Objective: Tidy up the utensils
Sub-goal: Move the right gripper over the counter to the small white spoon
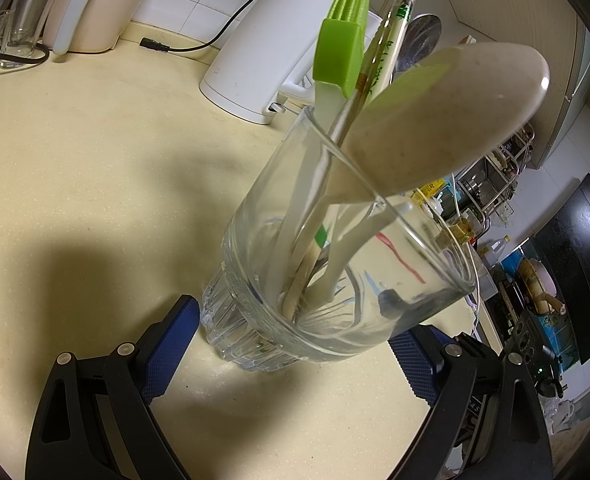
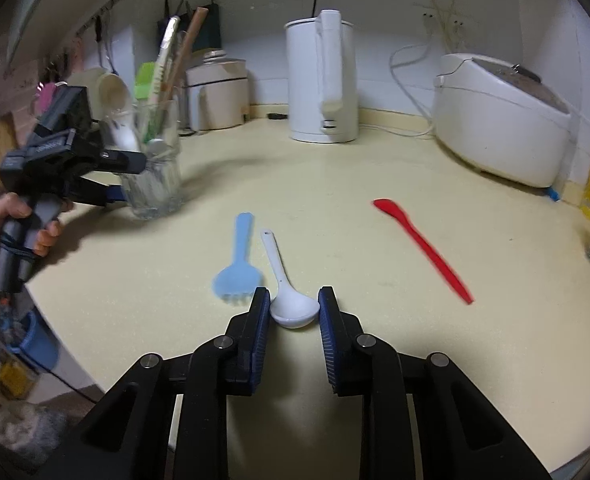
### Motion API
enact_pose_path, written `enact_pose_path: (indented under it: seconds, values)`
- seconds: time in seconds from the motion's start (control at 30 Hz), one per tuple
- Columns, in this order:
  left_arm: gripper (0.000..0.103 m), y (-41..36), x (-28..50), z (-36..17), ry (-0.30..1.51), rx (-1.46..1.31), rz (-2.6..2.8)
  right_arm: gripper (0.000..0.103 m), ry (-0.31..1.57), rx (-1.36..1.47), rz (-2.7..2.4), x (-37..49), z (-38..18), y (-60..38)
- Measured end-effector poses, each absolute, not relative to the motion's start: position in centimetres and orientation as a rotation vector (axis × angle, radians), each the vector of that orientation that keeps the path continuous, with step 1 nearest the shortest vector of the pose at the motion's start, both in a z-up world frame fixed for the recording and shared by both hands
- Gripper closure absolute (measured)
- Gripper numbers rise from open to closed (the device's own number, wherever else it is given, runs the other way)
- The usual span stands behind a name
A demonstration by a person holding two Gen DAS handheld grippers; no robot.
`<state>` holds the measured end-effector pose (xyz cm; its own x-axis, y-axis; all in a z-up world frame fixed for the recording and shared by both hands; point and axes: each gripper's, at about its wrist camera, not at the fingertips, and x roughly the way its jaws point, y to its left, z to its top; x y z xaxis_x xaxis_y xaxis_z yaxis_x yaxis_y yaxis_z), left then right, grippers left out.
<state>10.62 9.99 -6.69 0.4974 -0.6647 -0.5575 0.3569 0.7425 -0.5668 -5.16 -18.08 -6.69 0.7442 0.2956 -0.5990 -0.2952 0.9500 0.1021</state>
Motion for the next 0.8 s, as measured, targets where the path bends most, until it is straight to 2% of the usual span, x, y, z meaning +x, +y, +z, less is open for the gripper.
enact_pose_path:
  seconds: [0.8]
  values:
    - [0.009,10.0,10.6,-6.7,0.844,-0.407,-0.64,0.079,0.752,0.125,0.155,-4.0,-6.3,-20.3]
